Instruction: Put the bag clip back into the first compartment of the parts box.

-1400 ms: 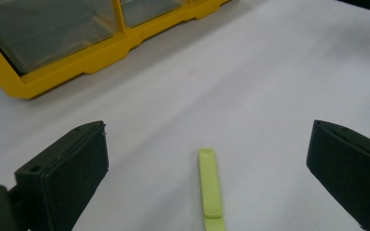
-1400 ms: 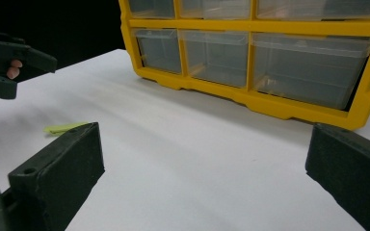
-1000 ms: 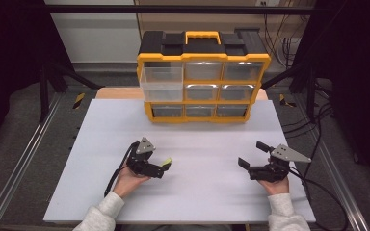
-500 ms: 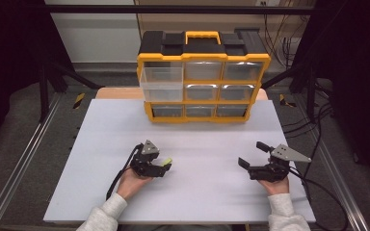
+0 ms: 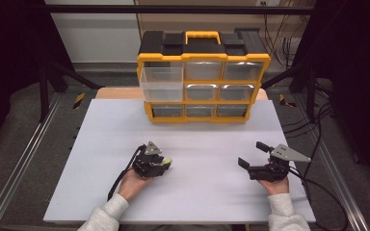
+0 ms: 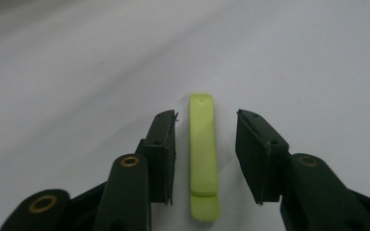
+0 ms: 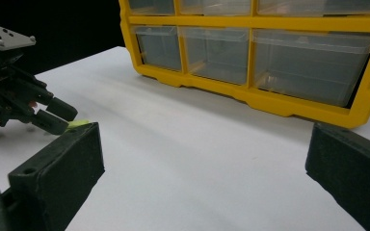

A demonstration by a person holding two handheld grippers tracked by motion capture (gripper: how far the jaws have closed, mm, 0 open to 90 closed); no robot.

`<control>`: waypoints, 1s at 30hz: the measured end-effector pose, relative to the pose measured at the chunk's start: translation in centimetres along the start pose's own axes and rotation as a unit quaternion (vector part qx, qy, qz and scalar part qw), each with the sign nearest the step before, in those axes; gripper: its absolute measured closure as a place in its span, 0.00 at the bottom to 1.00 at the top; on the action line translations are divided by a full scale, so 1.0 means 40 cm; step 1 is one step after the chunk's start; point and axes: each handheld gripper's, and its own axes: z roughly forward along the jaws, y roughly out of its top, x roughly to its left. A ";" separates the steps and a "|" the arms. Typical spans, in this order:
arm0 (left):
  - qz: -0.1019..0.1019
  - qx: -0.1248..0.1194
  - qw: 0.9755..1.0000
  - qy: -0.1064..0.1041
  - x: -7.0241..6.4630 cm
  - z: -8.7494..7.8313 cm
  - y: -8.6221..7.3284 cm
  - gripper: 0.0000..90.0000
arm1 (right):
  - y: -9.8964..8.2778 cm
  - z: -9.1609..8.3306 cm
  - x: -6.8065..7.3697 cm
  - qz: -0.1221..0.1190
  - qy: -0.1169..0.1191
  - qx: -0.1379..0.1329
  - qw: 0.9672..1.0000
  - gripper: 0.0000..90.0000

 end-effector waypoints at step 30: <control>0.000 0.012 1.000 0.009 -0.005 0.006 0.005 0.86 | 0.000 0.000 0.000 0.000 0.001 0.001 1.000 0.01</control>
